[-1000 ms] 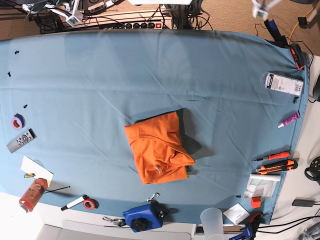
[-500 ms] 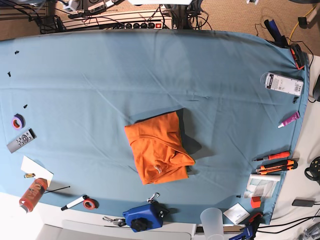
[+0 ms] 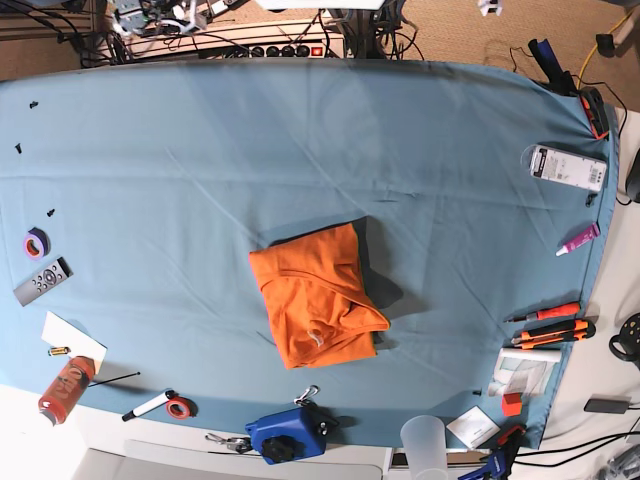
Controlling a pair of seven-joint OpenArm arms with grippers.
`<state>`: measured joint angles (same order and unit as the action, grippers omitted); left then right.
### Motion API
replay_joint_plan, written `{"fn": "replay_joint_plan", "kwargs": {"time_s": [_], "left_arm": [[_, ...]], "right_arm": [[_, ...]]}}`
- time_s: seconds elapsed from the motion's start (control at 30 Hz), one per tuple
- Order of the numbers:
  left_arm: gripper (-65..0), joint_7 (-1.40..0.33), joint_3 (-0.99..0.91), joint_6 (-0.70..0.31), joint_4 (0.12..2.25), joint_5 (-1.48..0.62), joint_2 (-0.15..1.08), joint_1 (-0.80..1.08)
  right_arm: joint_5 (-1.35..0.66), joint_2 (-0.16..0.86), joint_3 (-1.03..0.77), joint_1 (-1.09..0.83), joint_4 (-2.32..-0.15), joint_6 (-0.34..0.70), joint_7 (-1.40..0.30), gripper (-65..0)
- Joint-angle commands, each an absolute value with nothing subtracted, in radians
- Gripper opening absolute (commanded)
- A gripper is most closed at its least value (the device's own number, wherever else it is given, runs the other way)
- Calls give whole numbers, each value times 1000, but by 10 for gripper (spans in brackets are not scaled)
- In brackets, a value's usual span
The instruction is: Layout the t-shirt on the table in an organized manner, then fold the t-shirt properly
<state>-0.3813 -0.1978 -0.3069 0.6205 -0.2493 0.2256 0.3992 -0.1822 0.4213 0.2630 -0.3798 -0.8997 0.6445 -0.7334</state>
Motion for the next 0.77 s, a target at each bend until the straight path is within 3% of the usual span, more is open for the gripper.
{"fn": "replay_joint_plan", "kwargs": {"time_s": [0.0,0.17,0.3,0.73], "left_arm": [[-650,-356,-199,-300,597,-247,232,406],[-650,-213,-199,-134,508,-227,210,376],[-650,-182,-200,-97,510,-173,190,377],[-650,-182,-200,-97,595,-160,120,374]], "right_arm": [[-155,440,288,-368,-886,629,-684,-650],[-39,437,445,-291,-759,501,-417,-650],[25,405,529,-234,-645,393,-323,-650],[23,371,588,-120,-604,387,-323,-650]]}}
